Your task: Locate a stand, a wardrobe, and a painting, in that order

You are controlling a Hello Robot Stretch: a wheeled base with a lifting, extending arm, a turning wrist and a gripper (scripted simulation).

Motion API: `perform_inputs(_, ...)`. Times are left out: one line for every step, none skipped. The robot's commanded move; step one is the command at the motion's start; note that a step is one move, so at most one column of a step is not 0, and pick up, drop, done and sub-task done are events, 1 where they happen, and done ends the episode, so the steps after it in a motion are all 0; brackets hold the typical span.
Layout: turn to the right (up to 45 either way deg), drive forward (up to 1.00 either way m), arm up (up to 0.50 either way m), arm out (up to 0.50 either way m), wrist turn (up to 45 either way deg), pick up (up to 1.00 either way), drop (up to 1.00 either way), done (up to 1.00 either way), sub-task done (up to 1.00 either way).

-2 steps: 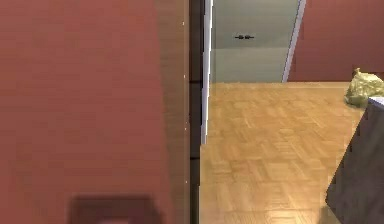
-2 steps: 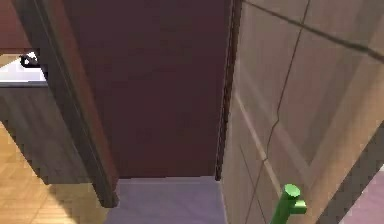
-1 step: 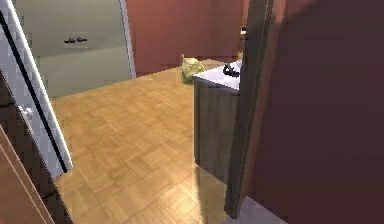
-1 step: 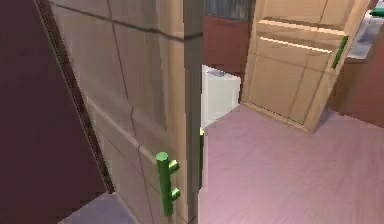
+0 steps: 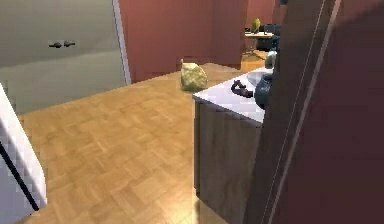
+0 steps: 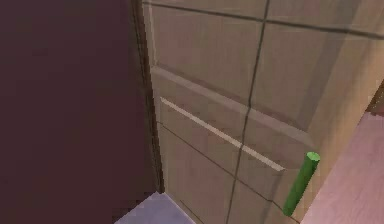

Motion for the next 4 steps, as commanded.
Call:
perform_inputs(-9.0,0.0,0.0,0.0,0.0,0.0,0.0,0.0,0.0)
perform_inputs(0.0,0.55,0.0,0.0,0.0,0.0,0.0,0.0,0.0)
perform_inputs(-33.0,0.0,0.0,0.0,0.0,0.0,0.0,0.0,0.0)
perform_inputs(0.0,0.75,0.0,0.0,0.0,0.0,0.0,0.0,0.0)
